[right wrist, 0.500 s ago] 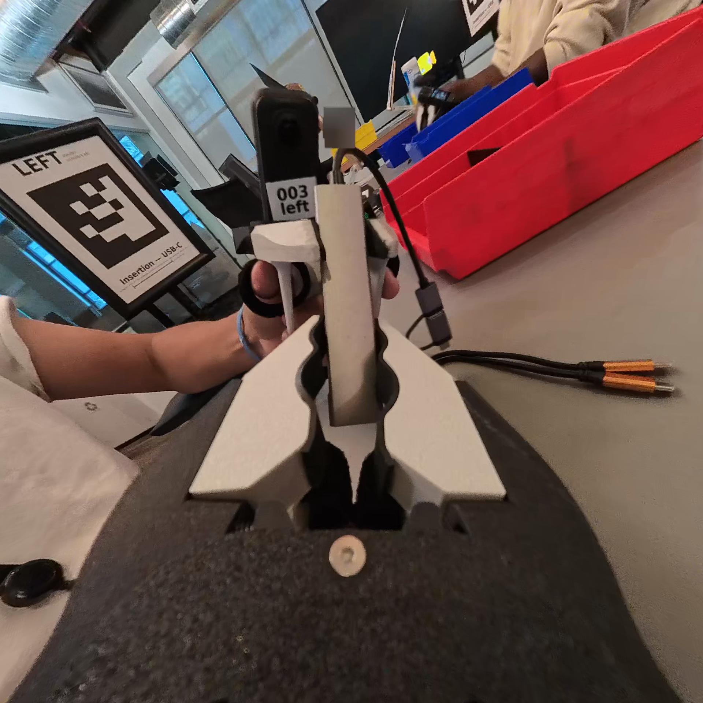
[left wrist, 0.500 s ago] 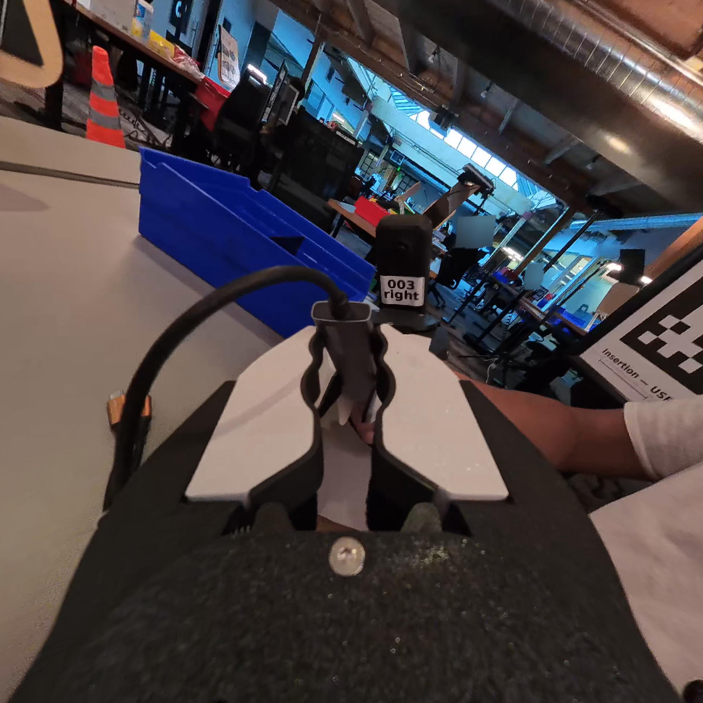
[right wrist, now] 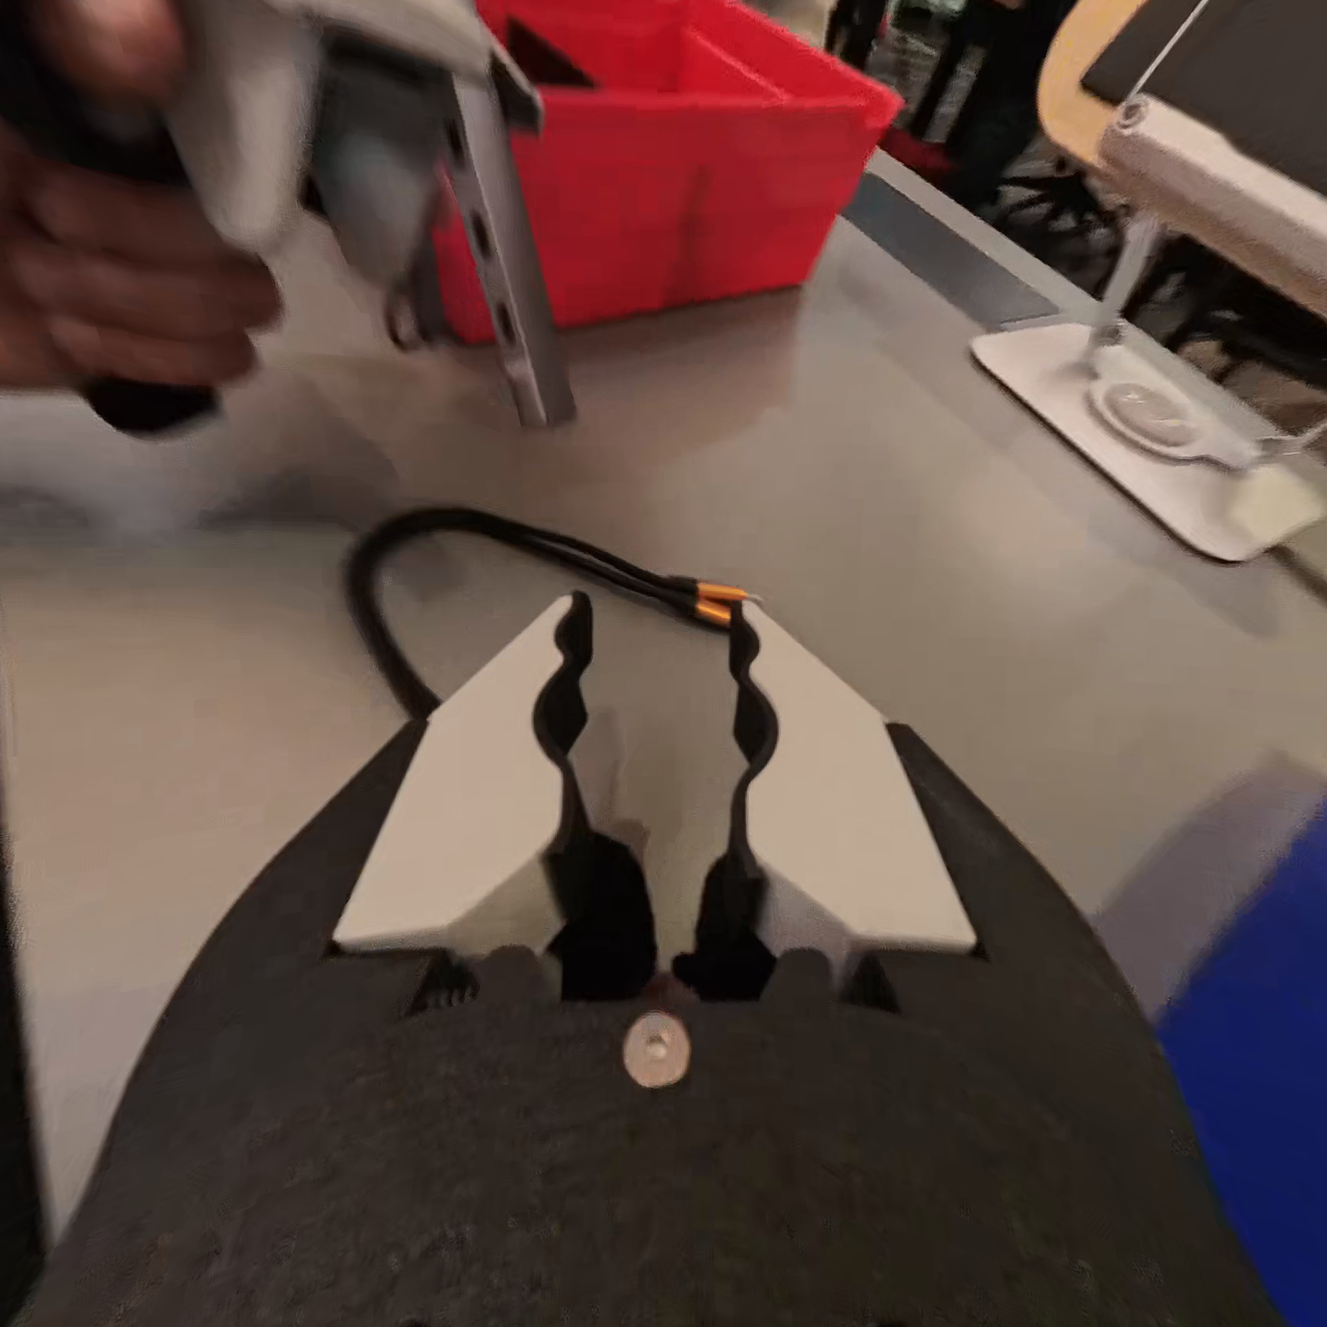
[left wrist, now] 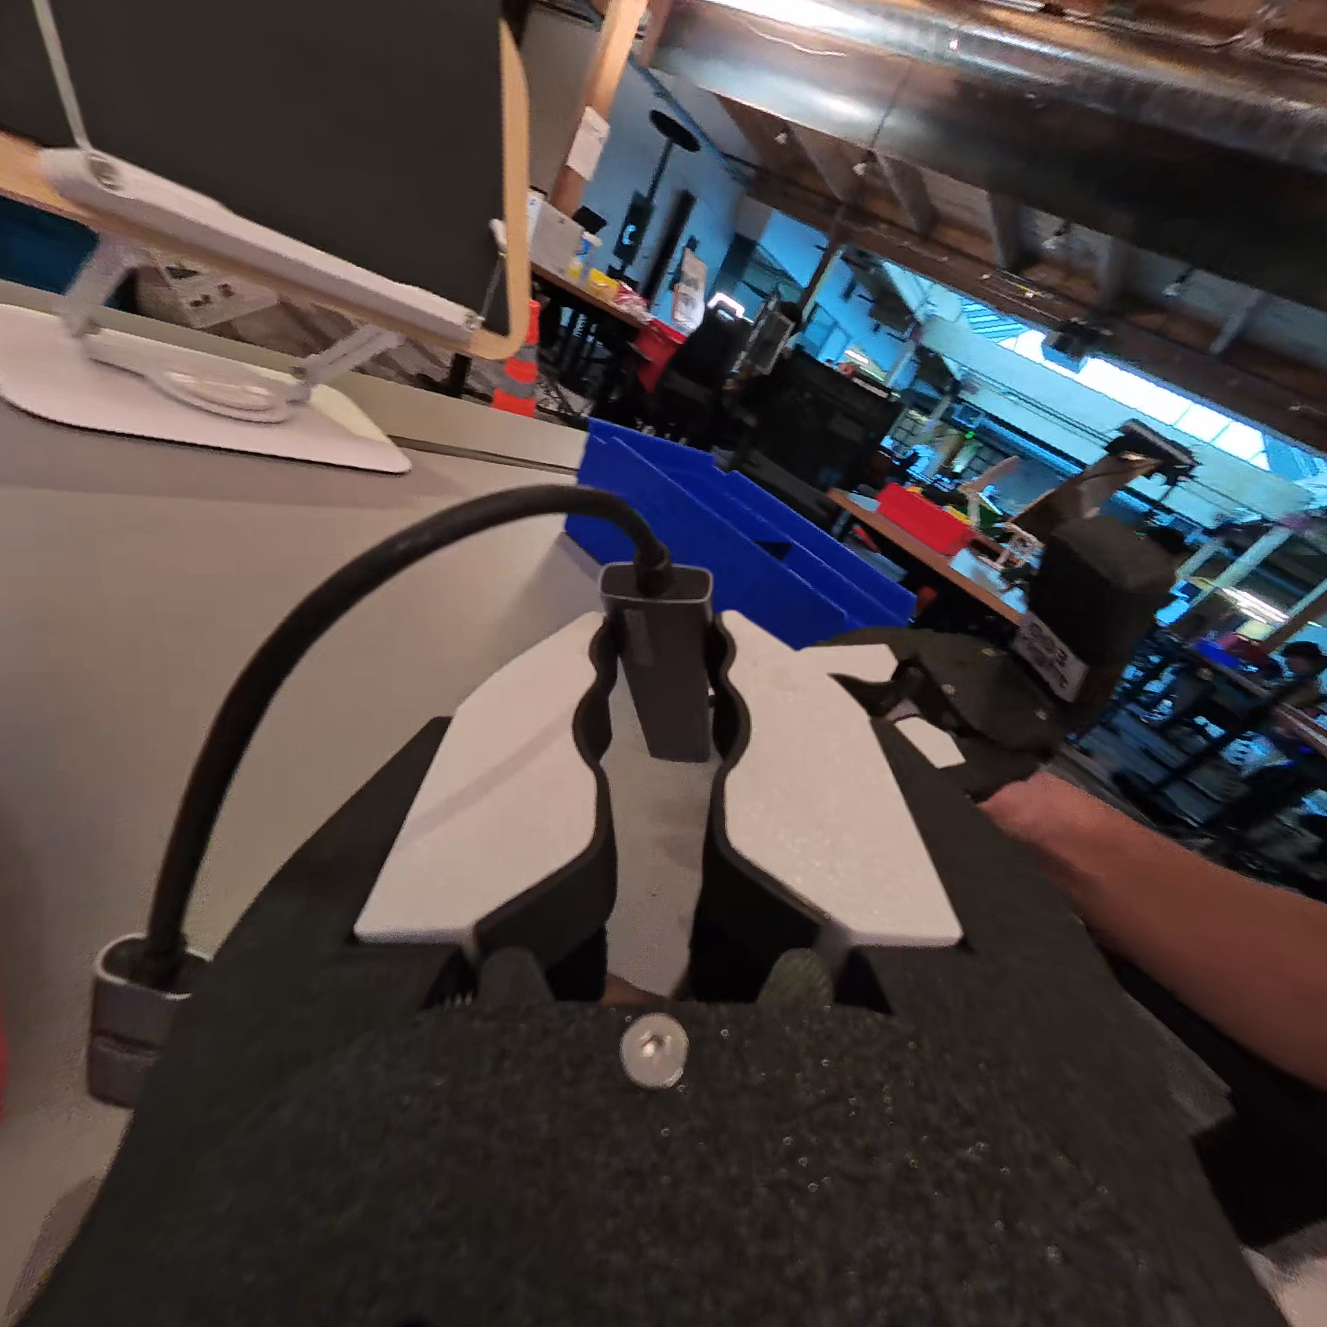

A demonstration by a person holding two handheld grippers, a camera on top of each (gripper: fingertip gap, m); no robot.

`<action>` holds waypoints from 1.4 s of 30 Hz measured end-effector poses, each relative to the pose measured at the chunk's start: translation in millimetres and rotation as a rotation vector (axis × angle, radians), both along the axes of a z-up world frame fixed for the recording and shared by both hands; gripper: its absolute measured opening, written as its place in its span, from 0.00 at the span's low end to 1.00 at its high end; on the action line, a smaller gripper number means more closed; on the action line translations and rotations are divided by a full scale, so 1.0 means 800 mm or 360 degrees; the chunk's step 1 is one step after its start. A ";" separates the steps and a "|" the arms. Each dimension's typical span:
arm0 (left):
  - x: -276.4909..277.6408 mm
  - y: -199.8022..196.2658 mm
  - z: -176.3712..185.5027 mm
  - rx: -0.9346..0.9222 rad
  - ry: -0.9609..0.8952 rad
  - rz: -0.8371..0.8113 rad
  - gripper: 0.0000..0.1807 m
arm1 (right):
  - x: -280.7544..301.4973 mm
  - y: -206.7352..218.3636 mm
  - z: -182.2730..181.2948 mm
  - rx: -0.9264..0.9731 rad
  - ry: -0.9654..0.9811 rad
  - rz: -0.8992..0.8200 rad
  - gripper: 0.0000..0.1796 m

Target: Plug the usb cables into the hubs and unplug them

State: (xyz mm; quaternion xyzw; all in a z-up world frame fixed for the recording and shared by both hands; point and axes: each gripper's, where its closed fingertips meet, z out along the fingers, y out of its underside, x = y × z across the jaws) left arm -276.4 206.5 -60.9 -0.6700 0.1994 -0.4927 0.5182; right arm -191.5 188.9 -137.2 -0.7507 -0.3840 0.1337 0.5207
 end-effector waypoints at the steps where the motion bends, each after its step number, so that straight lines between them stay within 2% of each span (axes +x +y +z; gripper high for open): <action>1: -0.005 0.004 -0.001 -0.0002 -0.0005 0.0018 0.13 | 0.004 0.004 -0.007 0.0015 -0.0090 -0.0028 0.21; 3: -0.011 0.010 -0.002 -0.0011 -0.0022 0.0034 0.13 | -0.003 -0.001 -0.016 -0.0038 -0.0120 -0.0009 0.21; 7: -0.010 0.009 -0.003 -0.0190 -0.0251 -0.0067 0.13 | -0.059 -0.028 0.016 -0.0163 0.0288 0.0149 0.22; 9: -0.001 0.002 -0.001 -0.0261 -0.0345 -0.0166 0.13 | -0.072 -0.021 0.034 -0.0139 0.0439 0.0092 0.29; 10: 0.004 -0.002 -0.001 -0.0276 -0.0357 -0.0204 0.13 | -0.070 -0.014 0.043 -0.0046 0.0454 0.0033 0.29; 13: 0.015 -0.010 -0.005 -0.0300 -0.0337 -0.0270 0.13 | -0.064 -0.007 0.057 0.0314 0.0250 0.0003 0.17; 15: 0.019 -0.014 -0.005 -0.0346 -0.0376 -0.0316 0.13 | -0.068 -0.014 0.051 0.0433 0.0072 0.0079 0.09; 17: 0.022 -0.017 -0.006 -0.0368 -0.0383 -0.0356 0.13 | -0.064 -0.015 0.050 0.0504 -0.0010 0.0093 0.05; 19: 0.026 -0.025 -0.002 -0.0308 -0.0365 -0.0439 0.13 | -0.058 -0.018 0.054 0.0427 0.0072 0.0139 0.04; 21: 0.028 -0.039 0.004 -0.0183 -0.0322 -0.0563 0.13 | -0.052 -0.028 0.073 0.0316 0.0328 0.0268 0.04; 23: 0.034 -0.058 0.002 -0.0011 -0.0185 -0.0702 0.19 | -0.047 -0.043 0.092 0.0202 0.0540 0.0434 0.04; 26: 0.044 -0.092 -0.008 0.0319 0.0060 -0.0859 0.24 | -0.043 -0.068 0.098 0.0028 0.0626 0.0660 0.04; 30: 0.060 -0.127 0.002 0.0618 0.0016 -0.0904 0.26 | -0.051 -0.099 0.096 -0.0141 0.0717 0.0897 0.04; 33: 0.067 -0.137 0.008 0.0665 -0.0006 -0.0887 0.19 | -0.062 -0.112 0.082 -0.0197 0.0682 0.0975 0.04; 35: 0.066 -0.138 0.010 0.0683 -0.0010 -0.0881 0.06 | -0.065 -0.117 0.079 -0.0213 0.0662 0.1004 0.04; 38: 0.066 -0.142 0.004 0.0642 0.0045 -0.0963 0.05 | -0.064 -0.117 0.074 -0.0218 0.0578 0.1006 0.04; 42: 0.069 -0.146 -0.008 0.0769 0.0140 -0.0946 0.05 | -0.060 -0.121 0.064 -0.0253 0.0462 0.1036 0.04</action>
